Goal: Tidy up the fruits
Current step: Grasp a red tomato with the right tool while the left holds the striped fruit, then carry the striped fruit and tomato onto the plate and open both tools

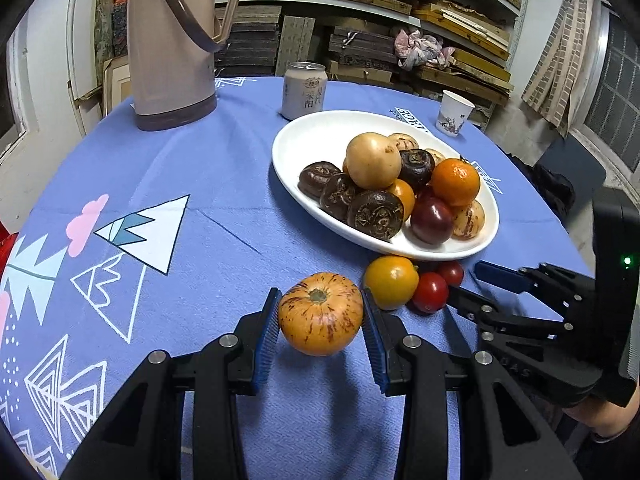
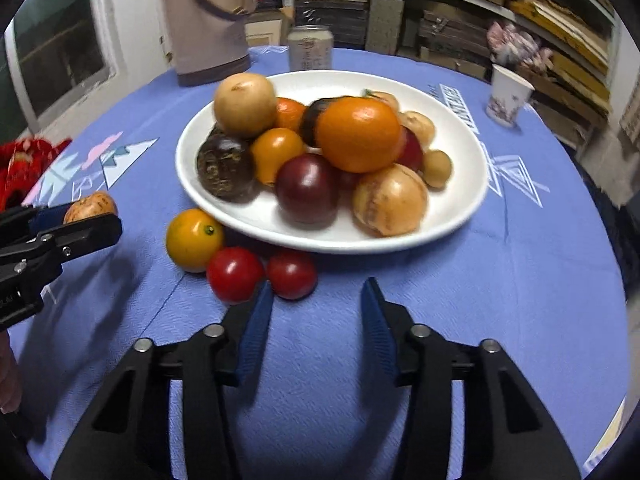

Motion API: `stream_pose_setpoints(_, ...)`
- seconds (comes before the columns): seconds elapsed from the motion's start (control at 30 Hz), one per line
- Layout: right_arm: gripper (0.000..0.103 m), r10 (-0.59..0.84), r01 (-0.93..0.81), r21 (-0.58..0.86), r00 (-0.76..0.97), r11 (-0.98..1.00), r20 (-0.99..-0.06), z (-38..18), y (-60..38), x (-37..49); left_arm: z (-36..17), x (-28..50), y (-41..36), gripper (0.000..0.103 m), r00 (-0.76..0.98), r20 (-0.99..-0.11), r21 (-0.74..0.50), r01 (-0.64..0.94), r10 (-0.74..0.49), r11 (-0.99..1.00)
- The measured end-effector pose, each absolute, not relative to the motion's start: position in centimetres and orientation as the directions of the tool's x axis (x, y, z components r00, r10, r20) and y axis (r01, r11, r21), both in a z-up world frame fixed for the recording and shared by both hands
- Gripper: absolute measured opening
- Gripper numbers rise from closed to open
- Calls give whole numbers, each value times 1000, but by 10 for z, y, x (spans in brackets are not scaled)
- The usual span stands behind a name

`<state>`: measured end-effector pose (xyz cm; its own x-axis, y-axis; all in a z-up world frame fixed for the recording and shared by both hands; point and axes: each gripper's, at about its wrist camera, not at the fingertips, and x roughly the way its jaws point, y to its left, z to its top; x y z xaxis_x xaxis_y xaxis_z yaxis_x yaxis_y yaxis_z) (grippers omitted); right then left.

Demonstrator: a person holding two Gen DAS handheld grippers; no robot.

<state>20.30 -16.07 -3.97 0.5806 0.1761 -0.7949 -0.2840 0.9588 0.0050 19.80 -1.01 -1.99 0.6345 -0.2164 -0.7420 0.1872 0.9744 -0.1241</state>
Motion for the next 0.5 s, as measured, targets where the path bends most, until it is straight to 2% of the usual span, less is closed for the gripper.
stream_pose_setpoints(0.07, 34, 175, -298, -5, 574, 955, -800, -41, -152, 207, -21, 198, -11, 40, 630, -746, -121, 190, -215, 974)
stream_pose_setpoints(0.1, 28, 176, -303, -8, 573, 953, -800, -42, -148, 209, -22, 198, -11, 40, 628, -748, -120, 191, -215, 974)
stream_pose_setpoints(0.2, 25, 166, -304, -25, 584, 952, -795, -45, -142, 212, -23, 199, -11, 40, 626, -750, -120, 190, -214, 974)
stream_pose_setpoints(0.5, 24, 235, -255, 93, 612, 962, -755, -25, -175, 181, -23, 197, -15, 40, 627, -746, -118, 207, -224, 971)
